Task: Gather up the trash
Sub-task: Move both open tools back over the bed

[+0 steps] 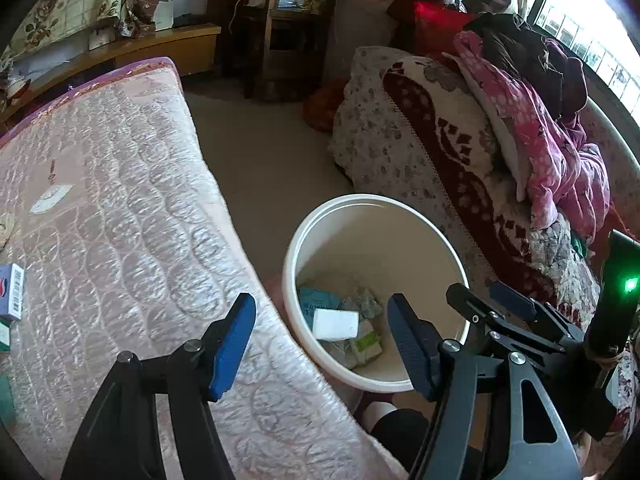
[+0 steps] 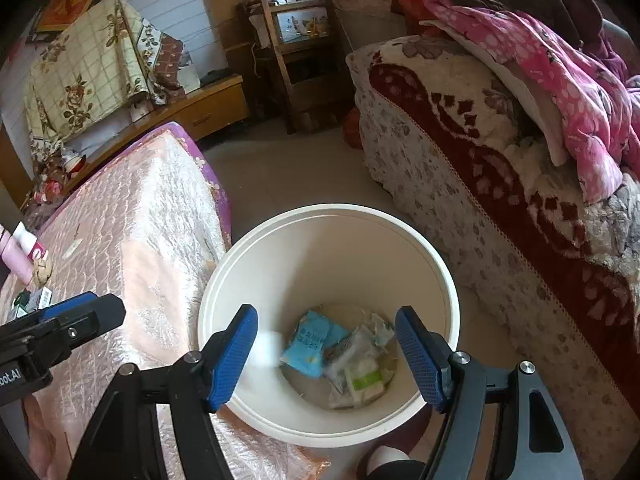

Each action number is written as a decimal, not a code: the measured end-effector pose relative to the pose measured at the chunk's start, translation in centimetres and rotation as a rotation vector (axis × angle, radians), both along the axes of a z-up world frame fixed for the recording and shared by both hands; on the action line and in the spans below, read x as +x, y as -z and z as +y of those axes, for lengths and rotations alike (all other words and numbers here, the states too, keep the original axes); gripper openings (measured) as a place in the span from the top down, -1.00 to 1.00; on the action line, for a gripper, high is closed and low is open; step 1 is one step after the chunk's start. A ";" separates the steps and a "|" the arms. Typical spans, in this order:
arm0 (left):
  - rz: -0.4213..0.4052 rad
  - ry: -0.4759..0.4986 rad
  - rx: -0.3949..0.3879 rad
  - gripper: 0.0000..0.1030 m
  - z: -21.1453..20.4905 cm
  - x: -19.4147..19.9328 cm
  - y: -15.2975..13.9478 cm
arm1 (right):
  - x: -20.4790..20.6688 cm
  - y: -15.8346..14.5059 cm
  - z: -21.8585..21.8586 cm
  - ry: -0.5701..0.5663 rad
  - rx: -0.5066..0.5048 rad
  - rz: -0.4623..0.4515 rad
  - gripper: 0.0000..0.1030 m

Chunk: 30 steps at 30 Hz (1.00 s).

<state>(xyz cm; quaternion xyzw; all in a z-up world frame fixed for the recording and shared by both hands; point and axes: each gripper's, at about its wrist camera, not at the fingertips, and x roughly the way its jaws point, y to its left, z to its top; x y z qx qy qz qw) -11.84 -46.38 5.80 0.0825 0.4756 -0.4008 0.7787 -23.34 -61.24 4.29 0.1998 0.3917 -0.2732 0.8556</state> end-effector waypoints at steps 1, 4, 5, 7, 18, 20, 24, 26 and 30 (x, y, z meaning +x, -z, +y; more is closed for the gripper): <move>-0.008 -0.003 0.002 -0.34 0.4 -0.1 -0.1 | 0.0 0.0 0.2 -0.006 0.001 -0.002 -0.45; -0.038 -0.018 0.009 -0.34 1.5 -0.3 -0.7 | 0.1 -0.4 0.9 -0.021 -0.006 -0.009 -0.45; -0.047 -0.021 0.006 -0.34 2.0 -0.4 -1.0 | 0.1 -0.5 1.2 -0.028 -0.010 -0.015 -0.45; -0.073 -0.037 0.010 -0.34 3.0 -0.5 -1.5 | 0.1 -1.0 1.9 -0.042 -0.024 -0.025 -0.45; -0.169 -0.131 0.043 -0.34 10.6 -0.2 -3.4 | 1.4 -3.3 7.2 -0.134 -0.056 -0.047 -0.45; -0.176 -0.152 0.049 -0.34 12.4 0.0 -3.6 | 1.8 -3.8 8.7 -0.162 -0.043 -0.053 -0.45; -0.184 -0.193 0.054 -0.34 16.1 0.6 -4.0 | 2.9 -4.3 11.8 -0.222 -0.020 -0.063 -0.49; -0.184 -0.219 0.057 -0.34 18.3 1.2 -4.2 | 3.6 -4.4 13.5 -0.264 0.012 -0.073 -0.49; -0.173 -0.289 0.066 -0.34 23.2 2.6 -4.4 | 5.3 -4.3 16.9 -0.338 0.042 -0.070 -0.49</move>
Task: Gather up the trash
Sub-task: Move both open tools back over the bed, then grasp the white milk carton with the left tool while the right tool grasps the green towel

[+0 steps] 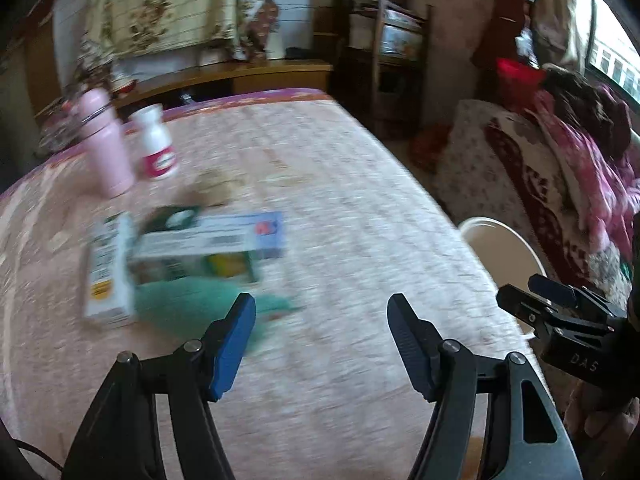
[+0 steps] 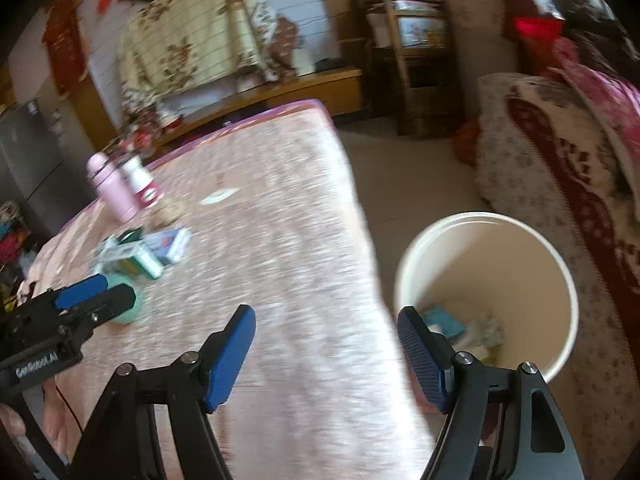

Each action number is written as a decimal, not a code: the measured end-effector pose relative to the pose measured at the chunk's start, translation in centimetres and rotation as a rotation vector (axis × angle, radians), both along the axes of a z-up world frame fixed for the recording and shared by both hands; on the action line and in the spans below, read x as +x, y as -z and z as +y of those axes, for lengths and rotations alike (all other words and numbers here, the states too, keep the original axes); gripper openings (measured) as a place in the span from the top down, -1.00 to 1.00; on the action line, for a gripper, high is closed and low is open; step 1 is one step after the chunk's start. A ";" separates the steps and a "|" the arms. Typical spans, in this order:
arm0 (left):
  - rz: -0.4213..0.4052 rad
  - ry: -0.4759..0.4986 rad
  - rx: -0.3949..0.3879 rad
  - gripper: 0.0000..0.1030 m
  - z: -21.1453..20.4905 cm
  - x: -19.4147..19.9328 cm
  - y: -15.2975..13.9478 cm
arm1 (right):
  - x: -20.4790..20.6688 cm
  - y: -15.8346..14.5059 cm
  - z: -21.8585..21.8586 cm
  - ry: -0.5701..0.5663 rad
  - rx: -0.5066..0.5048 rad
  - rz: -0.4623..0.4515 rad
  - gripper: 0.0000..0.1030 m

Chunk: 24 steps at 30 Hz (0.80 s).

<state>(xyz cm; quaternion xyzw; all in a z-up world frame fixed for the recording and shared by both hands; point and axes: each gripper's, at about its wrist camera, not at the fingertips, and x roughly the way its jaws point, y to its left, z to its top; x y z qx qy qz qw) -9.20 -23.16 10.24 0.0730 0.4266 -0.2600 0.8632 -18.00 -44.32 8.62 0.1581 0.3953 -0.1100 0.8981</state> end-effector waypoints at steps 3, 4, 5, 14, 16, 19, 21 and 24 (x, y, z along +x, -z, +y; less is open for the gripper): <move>0.008 -0.057 0.006 -0.34 3.3 1.3 0.0 | 1.5 0.1 2.8 -0.065 0.004 0.005 -0.49; 0.010 -0.081 0.008 -0.35 4.6 1.8 0.0 | 2.0 0.1 3.6 -0.089 0.010 0.004 -0.49; 0.013 -0.107 0.010 -0.35 5.8 2.5 0.1 | 2.6 0.1 4.6 -0.119 0.019 0.002 -0.49; 0.089 -0.301 0.010 -0.49 13.0 9.4 1.9 | 8.4 0.4 13.9 -0.406 0.028 -0.009 -0.55; 0.119 -0.323 0.014 -0.49 13.5 11.0 2.7 | 9.8 0.5 15.9 -0.466 -0.004 -0.009 -0.55; 0.163 -0.336 0.003 -0.49 13.7 12.7 3.9 | 11.5 0.8 17.8 -0.529 -0.051 -0.001 -0.55; 0.188 -0.337 0.001 -0.49 13.5 13.6 4.7 | 12.5 1.0 18.9 -0.579 -0.076 0.014 -0.55; 0.199 -0.326 0.013 -0.49 13.1 14.4 5.5 | 14.0 1.7 20.1 -0.620 -0.115 0.049 -0.55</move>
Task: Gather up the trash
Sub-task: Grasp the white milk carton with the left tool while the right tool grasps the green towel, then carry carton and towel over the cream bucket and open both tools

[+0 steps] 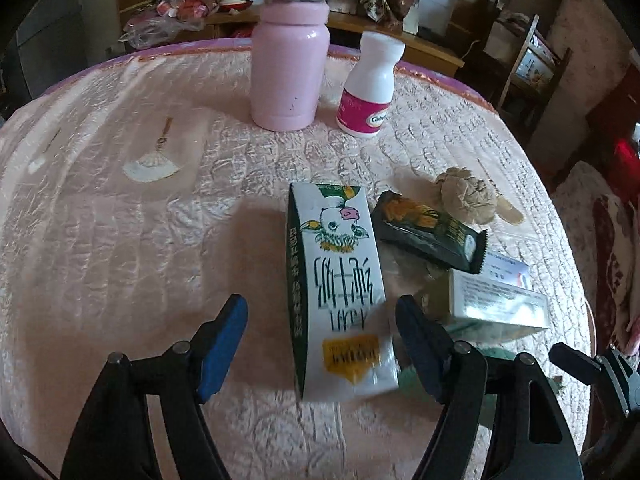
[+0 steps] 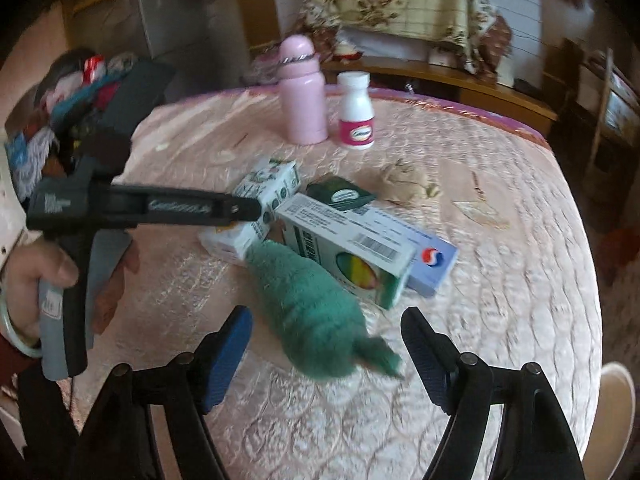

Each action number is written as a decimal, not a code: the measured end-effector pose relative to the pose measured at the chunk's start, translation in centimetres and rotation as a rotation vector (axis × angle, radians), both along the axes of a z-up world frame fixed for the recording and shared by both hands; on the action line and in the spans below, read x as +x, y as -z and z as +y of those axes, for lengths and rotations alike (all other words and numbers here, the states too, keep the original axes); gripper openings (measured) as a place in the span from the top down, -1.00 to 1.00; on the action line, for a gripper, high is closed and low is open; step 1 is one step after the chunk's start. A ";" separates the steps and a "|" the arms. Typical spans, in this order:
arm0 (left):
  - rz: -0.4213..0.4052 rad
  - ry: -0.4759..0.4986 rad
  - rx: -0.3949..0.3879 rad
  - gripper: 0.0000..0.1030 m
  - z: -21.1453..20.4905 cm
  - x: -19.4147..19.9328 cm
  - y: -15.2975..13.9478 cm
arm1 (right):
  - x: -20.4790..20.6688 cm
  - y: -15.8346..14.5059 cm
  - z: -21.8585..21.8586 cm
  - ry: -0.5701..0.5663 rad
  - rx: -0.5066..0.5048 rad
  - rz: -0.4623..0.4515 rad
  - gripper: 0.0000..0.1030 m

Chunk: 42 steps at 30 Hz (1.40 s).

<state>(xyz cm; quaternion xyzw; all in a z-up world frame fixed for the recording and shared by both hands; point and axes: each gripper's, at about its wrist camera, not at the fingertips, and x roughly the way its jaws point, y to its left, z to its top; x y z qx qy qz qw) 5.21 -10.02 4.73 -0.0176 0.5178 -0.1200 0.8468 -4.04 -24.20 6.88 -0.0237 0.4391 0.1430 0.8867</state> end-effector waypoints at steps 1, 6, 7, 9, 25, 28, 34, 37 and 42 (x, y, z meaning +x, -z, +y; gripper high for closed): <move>0.003 0.005 0.009 -0.49 -0.2 0.3 0.3 | 0.4 0.3 0.2 -0.010 -0.007 0.008 -0.55; 0.014 -0.011 -0.011 -0.31 0.1 1.2 1.1 | 1.7 1.6 1.1 -0.031 -0.018 0.041 -0.55; 0.024 -0.010 -0.029 -0.06 0.3 1.2 1.2 | 1.8 1.8 1.3 -0.030 -0.014 0.042 -0.55; 0.033 -0.010 -0.028 -0.04 0.5 1.3 1.3 | 1.8 2.1 1.6 -0.028 -0.009 0.043 -0.40; -0.094 0.115 -0.026 -0.03 -0.8 -8.4 -4.2 | -6.7 -0.7 -4.0 0.158 0.133 -0.010 0.06; -0.105 0.152 -0.034 -0.04 -2.6 -10.3 -4.7 | -8.1 -1.3 -5.7 0.218 0.152 -0.022 0.06; -0.138 0.214 -0.018 -0.04 -6.2 -13.2 -5.2 | -10.5 -2.6 -8.8 0.301 0.163 -0.046 0.06; -0.154 0.240 -0.008 -0.04 -7.8 -14.4 -5.4 | -11.7 -3.2 -10.0 0.339 0.158 -0.063 0.06; -0.166 0.264 -0.002 -0.04 -9.7 -15.6 -5.6 | -12.9 -3.6 -11.7 0.390 0.173 -0.079 0.06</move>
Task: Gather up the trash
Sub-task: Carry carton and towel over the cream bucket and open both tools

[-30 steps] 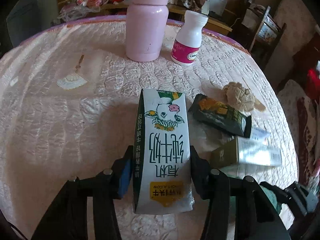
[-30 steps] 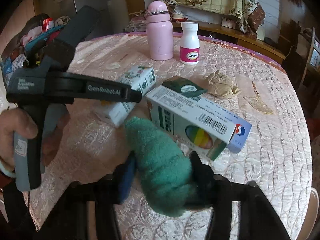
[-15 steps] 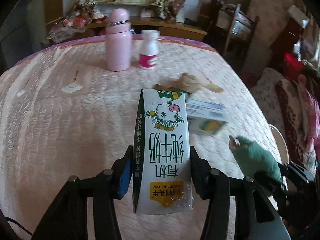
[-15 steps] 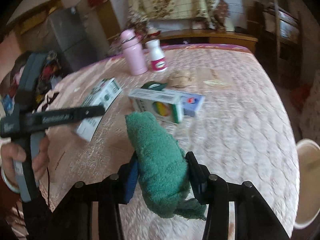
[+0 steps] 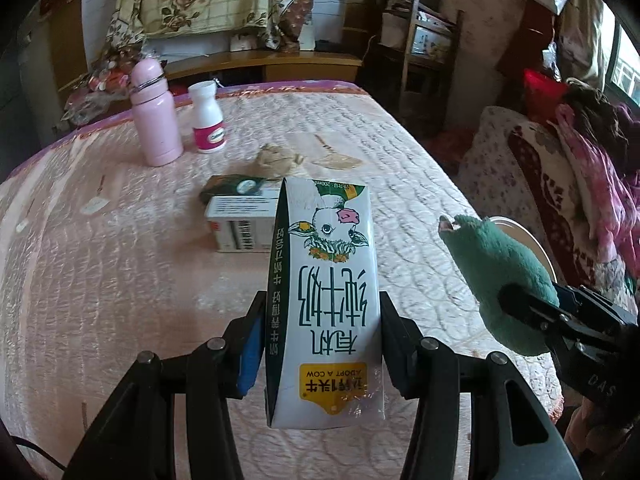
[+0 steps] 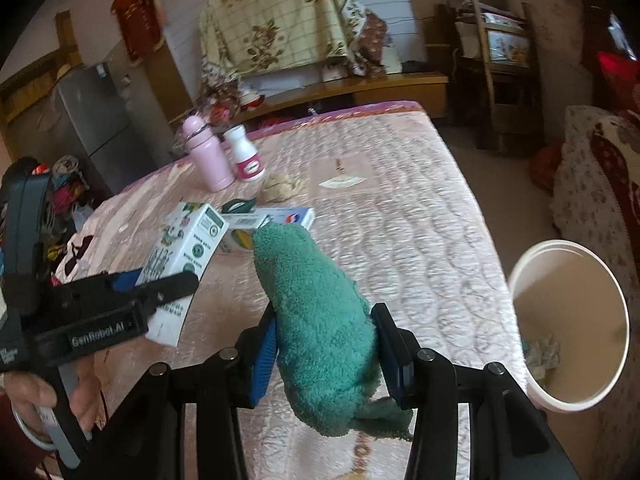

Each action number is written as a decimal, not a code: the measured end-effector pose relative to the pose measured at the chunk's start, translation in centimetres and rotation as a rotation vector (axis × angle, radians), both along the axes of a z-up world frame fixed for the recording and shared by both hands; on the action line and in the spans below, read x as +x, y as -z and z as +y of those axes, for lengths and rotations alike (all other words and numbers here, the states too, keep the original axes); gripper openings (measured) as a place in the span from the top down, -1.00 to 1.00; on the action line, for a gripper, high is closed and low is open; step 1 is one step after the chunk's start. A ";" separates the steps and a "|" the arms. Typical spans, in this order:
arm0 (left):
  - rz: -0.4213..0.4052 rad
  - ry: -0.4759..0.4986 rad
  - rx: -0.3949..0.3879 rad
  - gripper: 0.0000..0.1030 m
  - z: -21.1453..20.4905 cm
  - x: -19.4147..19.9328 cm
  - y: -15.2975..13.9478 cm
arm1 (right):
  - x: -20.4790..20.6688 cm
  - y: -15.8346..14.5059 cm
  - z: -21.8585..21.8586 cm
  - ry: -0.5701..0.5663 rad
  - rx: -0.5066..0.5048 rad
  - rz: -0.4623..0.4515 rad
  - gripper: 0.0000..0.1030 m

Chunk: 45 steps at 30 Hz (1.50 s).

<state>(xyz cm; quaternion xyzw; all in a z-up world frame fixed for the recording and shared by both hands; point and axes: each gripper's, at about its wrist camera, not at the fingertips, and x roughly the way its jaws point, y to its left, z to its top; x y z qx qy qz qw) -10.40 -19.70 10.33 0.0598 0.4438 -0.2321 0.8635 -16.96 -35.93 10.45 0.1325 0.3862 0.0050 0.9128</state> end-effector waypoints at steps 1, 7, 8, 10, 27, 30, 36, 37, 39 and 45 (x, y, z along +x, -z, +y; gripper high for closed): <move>-0.004 0.004 0.002 -0.04 -0.3 -0.2 -0.1 | -0.3 0.0 -0.4 0.011 0.006 -0.004 0.06; -0.017 0.032 0.010 -0.04 -2.1 -1.3 -0.3 | -1.1 -0.2 -2.0 0.052 0.014 -0.013 0.06; -0.021 0.038 0.010 -0.04 -2.5 -1.5 -0.4 | -1.3 -0.3 -2.4 0.060 0.016 -0.016 0.06; -0.027 0.049 0.011 -0.04 -3.3 -1.7 -0.5 | -1.5 -0.4 -2.8 0.073 0.017 -0.021 0.06; -0.042 0.160 0.025 -0.04 -10.3 -3.6 -0.3 | -4.2 -0.3 -8.6 0.188 0.012 -0.022 0.06; -0.038 0.177 0.027 -0.04 -11.2 -3.9 0.0 | -4.5 -0.2 -9.3 0.204 0.002 -0.017 0.06; -0.030 0.214 0.028 -0.04 -13.0 -4.4 0.3 | -5.0 0.1 -10.6 0.235 -0.001 -0.009 0.06; -0.029 0.220 0.028 -0.04 -13.3 -4.5 0.4 | -5.1 0.2 -10.9 0.242 -0.005 -0.006 0.06; -0.024 0.231 0.028 -0.04 -13.9 -4.6 0.5 | -5.3 0.4 -11.4 0.253 -0.003 -0.001 0.06; 0.005 0.275 0.016 -0.04 -16.0 -4.5 0.9 | -5.7 0.8 -13.1 0.285 -0.003 0.009 0.06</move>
